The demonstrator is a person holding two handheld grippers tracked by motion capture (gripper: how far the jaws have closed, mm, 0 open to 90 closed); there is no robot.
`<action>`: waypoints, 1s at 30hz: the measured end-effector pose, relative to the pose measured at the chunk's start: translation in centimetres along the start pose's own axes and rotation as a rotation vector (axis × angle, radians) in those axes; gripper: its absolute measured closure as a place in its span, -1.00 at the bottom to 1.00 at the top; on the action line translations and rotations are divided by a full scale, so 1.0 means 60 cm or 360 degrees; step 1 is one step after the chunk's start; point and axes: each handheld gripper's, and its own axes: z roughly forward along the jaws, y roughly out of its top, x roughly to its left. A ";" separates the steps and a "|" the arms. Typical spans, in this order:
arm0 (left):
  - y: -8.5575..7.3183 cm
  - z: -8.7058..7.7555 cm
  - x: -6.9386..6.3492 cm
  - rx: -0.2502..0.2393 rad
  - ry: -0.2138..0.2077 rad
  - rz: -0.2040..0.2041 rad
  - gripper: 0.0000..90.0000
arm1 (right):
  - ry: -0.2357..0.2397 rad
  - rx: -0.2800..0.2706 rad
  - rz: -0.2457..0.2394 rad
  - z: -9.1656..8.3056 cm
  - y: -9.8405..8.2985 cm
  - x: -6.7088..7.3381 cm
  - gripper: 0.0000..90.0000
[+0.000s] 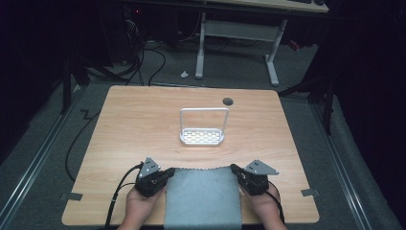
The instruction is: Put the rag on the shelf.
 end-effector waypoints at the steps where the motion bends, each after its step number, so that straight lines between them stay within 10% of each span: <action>1: 0.002 -0.003 -0.001 -0.0014 0.0002 0.0001 0.97 | -0.0003 -0.0033 -0.0005 -0.005 0.003 0.002 0.98; 30: 0.113 -0.091 -0.023 -0.0396 0.0061 0.0117 0.98 | -0.0083 -0.0466 -0.0082 -0.083 0.105 0.009 0.98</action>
